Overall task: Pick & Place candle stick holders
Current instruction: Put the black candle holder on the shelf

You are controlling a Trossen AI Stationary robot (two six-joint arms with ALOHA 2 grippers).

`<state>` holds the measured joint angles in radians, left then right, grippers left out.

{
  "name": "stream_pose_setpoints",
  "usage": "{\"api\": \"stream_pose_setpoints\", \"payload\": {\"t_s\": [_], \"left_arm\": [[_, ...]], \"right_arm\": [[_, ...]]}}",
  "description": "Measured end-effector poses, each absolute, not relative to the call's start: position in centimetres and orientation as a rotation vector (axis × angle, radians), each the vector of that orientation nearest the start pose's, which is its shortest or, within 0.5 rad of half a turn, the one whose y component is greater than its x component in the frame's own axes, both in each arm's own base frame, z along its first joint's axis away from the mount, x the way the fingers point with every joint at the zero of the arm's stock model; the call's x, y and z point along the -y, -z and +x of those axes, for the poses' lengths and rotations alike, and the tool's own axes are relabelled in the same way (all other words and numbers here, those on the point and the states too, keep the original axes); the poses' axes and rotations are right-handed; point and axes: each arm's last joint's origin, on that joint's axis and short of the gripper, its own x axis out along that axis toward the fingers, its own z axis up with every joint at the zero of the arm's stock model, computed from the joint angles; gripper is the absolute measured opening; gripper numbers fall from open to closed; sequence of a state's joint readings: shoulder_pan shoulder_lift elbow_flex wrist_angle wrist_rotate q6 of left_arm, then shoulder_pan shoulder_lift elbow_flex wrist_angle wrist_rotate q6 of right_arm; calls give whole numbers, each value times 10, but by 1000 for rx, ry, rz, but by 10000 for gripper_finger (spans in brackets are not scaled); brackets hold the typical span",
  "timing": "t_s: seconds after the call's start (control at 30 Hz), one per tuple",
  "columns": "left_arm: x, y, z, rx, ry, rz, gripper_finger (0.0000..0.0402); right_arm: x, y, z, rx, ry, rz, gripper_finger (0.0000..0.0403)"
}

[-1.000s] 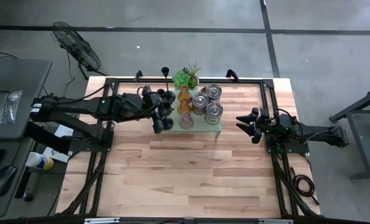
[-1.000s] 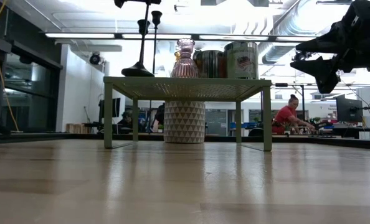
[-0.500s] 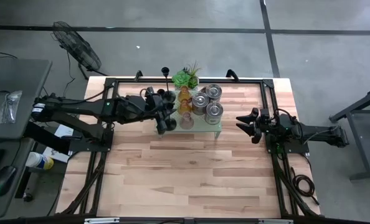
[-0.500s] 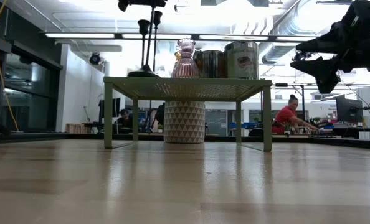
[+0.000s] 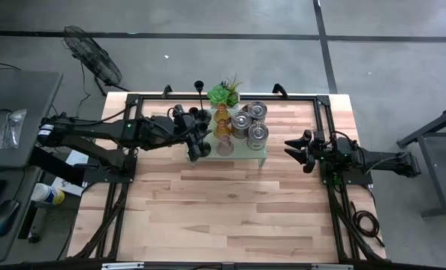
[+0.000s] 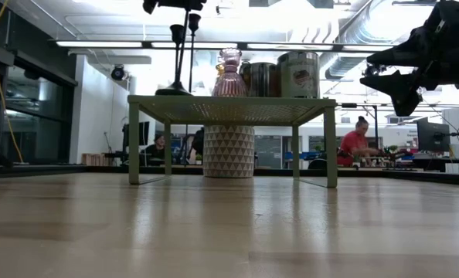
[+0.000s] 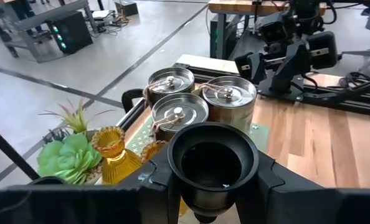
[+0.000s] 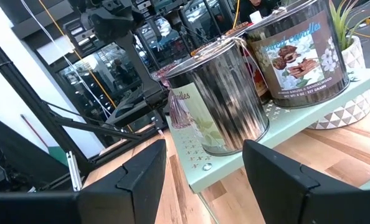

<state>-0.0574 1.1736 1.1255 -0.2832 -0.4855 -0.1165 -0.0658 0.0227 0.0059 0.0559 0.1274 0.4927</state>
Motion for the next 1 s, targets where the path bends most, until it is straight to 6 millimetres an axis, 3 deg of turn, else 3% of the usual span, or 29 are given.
{"api": "stream_pose_setpoints", "payload": {"t_s": [1.0], "left_arm": [[0, -363, 255, -304, -471, -22, 104]], "right_arm": [[10, -169, 98, 86, 180, 492, 206]]}}
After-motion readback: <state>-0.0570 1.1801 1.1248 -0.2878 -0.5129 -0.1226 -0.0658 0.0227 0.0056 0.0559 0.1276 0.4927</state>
